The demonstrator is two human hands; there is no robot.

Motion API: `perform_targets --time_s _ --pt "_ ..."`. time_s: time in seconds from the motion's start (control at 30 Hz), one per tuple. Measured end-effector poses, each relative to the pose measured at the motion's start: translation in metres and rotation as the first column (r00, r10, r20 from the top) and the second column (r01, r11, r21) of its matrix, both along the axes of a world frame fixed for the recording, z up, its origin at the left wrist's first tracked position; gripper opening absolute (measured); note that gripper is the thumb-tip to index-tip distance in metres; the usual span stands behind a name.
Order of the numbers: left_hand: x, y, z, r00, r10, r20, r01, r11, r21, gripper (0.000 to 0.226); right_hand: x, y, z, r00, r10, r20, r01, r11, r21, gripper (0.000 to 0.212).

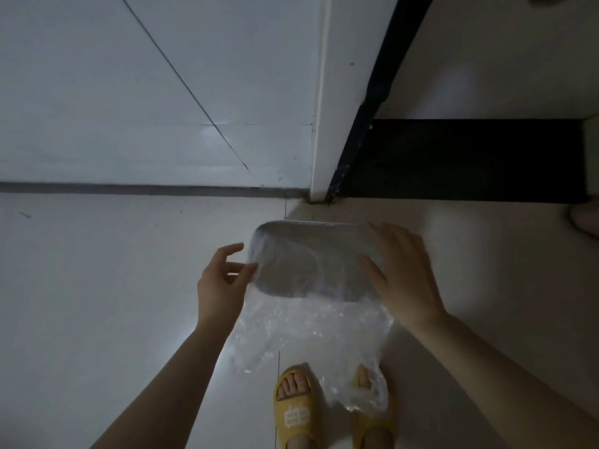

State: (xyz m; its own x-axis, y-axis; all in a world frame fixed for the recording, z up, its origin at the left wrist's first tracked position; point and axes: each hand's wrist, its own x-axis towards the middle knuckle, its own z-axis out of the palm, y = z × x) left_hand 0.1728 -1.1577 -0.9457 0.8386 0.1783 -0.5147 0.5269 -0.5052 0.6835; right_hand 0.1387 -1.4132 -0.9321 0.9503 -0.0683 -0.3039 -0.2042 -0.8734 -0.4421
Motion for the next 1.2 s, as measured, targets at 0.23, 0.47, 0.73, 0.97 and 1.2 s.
perform_targets --time_s 0.23,0.47,0.73,0.97,1.2 --pt "0.014 -0.004 0.003 0.998 0.002 0.058 -0.005 0.999 0.047 0.034 -0.063 0.016 0.019 0.951 -0.262 -0.165 0.292 0.935 0.199 0.072" --pt "-0.011 0.026 -0.001 0.977 -0.195 -0.081 0.191 0.98 -0.058 0.09 -0.05 0.024 -0.003 0.97 -0.215 -0.112 0.234 0.949 0.212 0.06" --pt "-0.037 0.026 -0.015 0.955 -0.285 -0.078 0.285 0.958 -0.012 0.077 -0.021 0.018 -0.017 0.994 -0.06 -0.089 0.075 0.982 0.173 0.049" --pt "0.004 0.011 -0.028 0.971 -0.228 0.071 0.211 0.958 0.193 0.058 -0.005 0.006 -0.027 0.997 0.011 -0.073 -0.02 0.992 -0.124 0.04" --pt "-0.001 0.017 -0.028 0.929 -0.364 0.057 0.341 0.907 0.246 0.053 -0.005 -0.007 -0.008 0.999 -0.028 0.047 0.028 0.999 -0.014 0.042"
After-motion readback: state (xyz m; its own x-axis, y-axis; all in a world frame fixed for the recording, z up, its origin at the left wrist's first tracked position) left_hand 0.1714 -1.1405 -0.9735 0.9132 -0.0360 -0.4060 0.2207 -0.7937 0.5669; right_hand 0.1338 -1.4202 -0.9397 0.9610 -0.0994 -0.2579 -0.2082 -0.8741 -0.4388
